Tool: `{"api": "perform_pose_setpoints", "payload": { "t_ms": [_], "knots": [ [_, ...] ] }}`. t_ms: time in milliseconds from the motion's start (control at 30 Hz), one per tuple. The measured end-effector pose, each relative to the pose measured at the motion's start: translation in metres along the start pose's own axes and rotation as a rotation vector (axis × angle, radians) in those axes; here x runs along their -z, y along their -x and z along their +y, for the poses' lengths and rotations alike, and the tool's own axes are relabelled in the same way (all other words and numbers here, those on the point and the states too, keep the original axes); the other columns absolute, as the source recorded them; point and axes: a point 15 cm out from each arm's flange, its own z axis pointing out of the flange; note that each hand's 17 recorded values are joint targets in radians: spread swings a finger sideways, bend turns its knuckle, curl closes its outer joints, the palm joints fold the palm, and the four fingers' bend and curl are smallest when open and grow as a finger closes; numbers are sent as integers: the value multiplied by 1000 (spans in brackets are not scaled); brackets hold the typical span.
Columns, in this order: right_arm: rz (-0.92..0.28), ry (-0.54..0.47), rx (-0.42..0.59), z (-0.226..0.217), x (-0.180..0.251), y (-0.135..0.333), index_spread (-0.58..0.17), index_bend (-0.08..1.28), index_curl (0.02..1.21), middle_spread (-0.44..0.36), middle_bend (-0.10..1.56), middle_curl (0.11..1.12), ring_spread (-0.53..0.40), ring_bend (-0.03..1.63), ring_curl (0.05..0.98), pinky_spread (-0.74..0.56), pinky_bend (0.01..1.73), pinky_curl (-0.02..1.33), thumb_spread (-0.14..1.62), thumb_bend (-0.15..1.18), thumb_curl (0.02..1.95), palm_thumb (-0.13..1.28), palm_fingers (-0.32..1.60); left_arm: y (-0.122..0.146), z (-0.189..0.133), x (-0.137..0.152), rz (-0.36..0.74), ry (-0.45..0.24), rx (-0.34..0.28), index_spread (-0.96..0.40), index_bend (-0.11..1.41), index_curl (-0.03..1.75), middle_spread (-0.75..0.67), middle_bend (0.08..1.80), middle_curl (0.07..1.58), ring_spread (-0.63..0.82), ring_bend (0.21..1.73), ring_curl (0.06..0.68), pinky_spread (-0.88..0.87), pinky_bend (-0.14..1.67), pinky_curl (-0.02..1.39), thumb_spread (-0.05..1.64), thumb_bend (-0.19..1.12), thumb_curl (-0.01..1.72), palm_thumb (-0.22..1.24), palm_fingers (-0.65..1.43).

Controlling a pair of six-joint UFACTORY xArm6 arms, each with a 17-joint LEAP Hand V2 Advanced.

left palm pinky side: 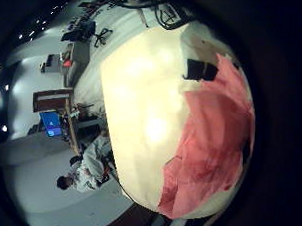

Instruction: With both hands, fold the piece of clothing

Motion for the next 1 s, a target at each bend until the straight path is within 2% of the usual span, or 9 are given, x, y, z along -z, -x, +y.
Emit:
{"api": "perform_pose_setpoints", "payload": {
  "t_ms": [233,300,333,400,533,733,767,833,1000],
  "knots": [
    [19,-58,-45,14,68,-45,-428,326,596,-177,793,510,-285,1158,445,-336,1003,478,1511,-8,294,599,498,22,28,34,12,-48,27,230,95,506,486,131,473,527,570,280,520,449,414,1173,-19,426,583,-203],
    [29,-31,-42,35,79,-54,-434,363,606,-181,811,515,-281,1121,436,-286,942,462,1487,-23,274,550,468,27,45,38,22,-48,22,240,103,461,502,135,434,546,551,270,535,427,396,1176,-20,419,575,-189],
    [35,-8,-37,47,82,-58,-441,428,622,-166,806,515,-265,1057,424,-221,863,448,1445,-42,251,466,370,26,56,38,31,-43,13,243,106,441,507,137,417,554,540,265,541,421,389,1178,-20,417,571,-182],
    [46,57,-10,74,85,-66,-443,443,620,-159,790,507,-238,1001,404,-164,813,426,1423,-39,236,418,294,18,79,33,55,-25,-10,244,111,403,511,145,387,567,524,256,544,404,376,1178,-20,413,565,-164],
    [56,166,55,115,74,-81,-416,451,587,-115,671,453,-140,843,337,8,722,370,1365,-27,207,318,136,-1,123,30,117,-12,-42,239,122,350,509,155,343,581,498,243,547,377,356,1178,-19,404,559,-131],
    [51,246,151,149,52,-85,-391,422,527,-61,545,393,-24,649,257,162,668,324,1321,-14,205,307,71,-31,166,15,147,27,-95,237,134,297,494,165,300,585,468,230,532,346,338,1169,-18,395,552,-100],
    [47,267,175,156,45,-85,-389,439,524,-26,546,391,30,521,226,184,672,329,1313,-13,207,310,-2,-37,172,11,150,38,-104,236,133,291,493,167,295,585,464,228,531,342,336,1169,-22,391,544,-96],
    [42,296,202,166,35,-87,-387,446,508,-54,523,377,81,362,186,206,666,320,1281,-14,213,319,-36,-48,183,7,163,48,-121,235,134,279,488,168,286,585,457,226,530,337,333,1169,-19,388,544,-91],
    [23,440,253,208,-16,-85,-382,313,438,-36,429,343,140,383,189,242,565,286,1193,-22,227,316,12,-71,196,0,181,76,-144,233,138,258,481,172,270,584,448,223,529,327,327,1163,-20,379,538,-79]
  ]
}}
